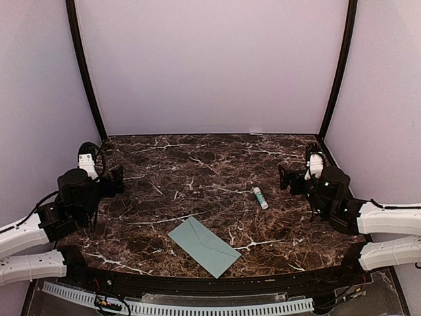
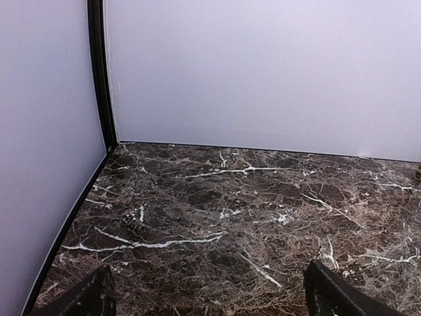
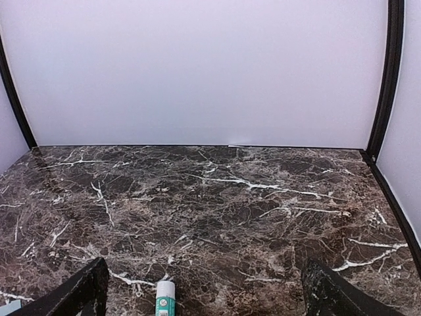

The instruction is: Place the letter into the envelope and seal it

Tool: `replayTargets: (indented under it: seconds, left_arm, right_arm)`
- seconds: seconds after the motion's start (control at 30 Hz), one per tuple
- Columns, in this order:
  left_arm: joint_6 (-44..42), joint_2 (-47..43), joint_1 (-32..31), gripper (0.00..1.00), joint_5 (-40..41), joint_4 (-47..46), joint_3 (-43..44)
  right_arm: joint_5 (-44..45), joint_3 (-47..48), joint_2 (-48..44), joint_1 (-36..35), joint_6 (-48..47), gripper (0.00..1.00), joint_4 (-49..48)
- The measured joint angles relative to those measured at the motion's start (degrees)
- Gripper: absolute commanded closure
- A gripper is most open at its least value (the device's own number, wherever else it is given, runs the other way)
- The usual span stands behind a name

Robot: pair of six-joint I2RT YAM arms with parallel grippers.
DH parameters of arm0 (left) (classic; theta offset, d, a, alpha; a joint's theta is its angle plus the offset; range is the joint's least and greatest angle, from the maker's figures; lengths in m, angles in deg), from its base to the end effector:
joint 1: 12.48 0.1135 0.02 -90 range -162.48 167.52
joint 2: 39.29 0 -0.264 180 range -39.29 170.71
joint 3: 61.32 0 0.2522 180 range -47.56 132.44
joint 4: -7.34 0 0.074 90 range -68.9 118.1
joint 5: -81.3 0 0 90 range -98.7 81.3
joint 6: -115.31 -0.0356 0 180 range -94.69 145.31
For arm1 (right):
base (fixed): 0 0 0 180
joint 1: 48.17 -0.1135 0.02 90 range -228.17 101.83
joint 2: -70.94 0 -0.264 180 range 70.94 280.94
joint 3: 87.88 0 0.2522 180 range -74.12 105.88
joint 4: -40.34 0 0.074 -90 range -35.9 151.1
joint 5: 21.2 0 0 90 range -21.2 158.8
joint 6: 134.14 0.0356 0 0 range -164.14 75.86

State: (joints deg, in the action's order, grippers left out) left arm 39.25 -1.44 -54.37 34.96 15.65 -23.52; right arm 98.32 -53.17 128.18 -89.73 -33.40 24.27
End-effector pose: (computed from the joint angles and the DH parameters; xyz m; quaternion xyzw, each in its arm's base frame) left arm 0.1373 -0.0902 0.2608 -0.0662 0.7404 -0.0354 0.6679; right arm 0.1721 0.1291 0.2271 -0.0280 0.7404 0.1133 0.6620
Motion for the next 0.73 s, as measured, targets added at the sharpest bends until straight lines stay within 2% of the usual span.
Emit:
replayTargets:
  seconds: [0.3, 0.73]
  left_arm:
    - [1.6, -4.7, 0.0, 0.01, -0.1, 0.1, -3.1]
    - [2.5, -5.0, 0.0, 0.01, -0.6, 0.9, -3.2]
  right_arm:
    - [-0.4, -4.0, 0.9, 0.0, -0.6, 0.01, -8.3]
    - [-1.7, -4.1, 0.9, 0.0, -1.5, 0.01, -10.9]
